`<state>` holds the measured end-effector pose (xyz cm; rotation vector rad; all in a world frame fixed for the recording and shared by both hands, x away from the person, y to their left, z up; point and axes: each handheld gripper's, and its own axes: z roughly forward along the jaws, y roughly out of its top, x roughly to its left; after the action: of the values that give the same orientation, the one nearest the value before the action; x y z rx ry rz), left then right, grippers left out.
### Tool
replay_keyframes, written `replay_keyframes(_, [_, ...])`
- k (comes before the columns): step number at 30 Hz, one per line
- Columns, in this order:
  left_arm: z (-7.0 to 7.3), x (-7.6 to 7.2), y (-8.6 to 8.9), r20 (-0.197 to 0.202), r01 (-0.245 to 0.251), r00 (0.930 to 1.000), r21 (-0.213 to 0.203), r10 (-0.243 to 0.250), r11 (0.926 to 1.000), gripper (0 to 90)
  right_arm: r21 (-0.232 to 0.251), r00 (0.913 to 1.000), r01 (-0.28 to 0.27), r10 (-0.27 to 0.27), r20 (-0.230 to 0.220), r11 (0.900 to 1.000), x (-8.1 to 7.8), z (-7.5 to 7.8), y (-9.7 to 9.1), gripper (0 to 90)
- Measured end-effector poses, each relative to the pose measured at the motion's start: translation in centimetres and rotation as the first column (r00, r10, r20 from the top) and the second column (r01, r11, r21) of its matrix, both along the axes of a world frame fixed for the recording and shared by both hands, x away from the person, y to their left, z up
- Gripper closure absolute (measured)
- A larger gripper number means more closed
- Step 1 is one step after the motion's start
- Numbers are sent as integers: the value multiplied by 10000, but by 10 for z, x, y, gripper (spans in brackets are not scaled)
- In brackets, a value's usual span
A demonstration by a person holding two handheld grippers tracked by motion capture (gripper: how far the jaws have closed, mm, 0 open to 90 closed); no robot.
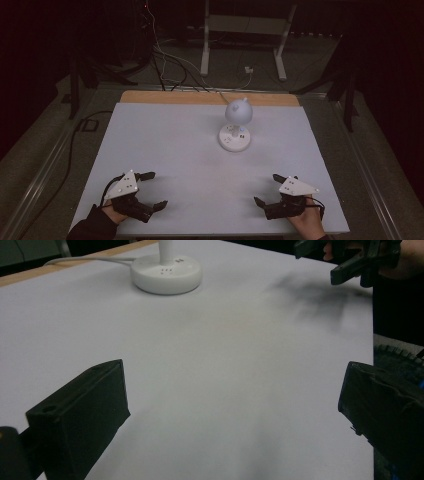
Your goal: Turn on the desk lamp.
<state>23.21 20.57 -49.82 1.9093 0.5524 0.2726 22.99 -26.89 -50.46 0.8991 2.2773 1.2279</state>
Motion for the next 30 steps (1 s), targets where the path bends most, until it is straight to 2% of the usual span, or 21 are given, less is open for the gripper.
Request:
replay_keyframes(2, [0,0,0,-20,-3,10000,-47,3,10000,2,41,10000,-5,5,-73,10000,0,0,0,0])
replay_keyframes(3, [0,0,0,-15,-11,10000,-32,11,10000,2,107,9997,-37,40,-247,9999,0,1,1,0])
replay_keyframes(7, [0,0,0,-75,-32,10000,-49,32,10000,2,298,9997,-32,39,-250,9996,-1,6,0,0])
replay_keyframes(11, [0,0,0,-86,-8,10000,-53,7,10000,2,288,9996,-42,50,-283,9996,-1,9,0,0])
replay_keyframes(15, [0,1,1,-88,-49,9999,-36,48,10000,2,562,9989,42,-15,-471,9984,0,15,2,0])
replay_keyframes(30, [0,0,0,-86,-55,9999,-61,55,10000,2,995,9998,-82,98,-155,9950,1,39,9,0])
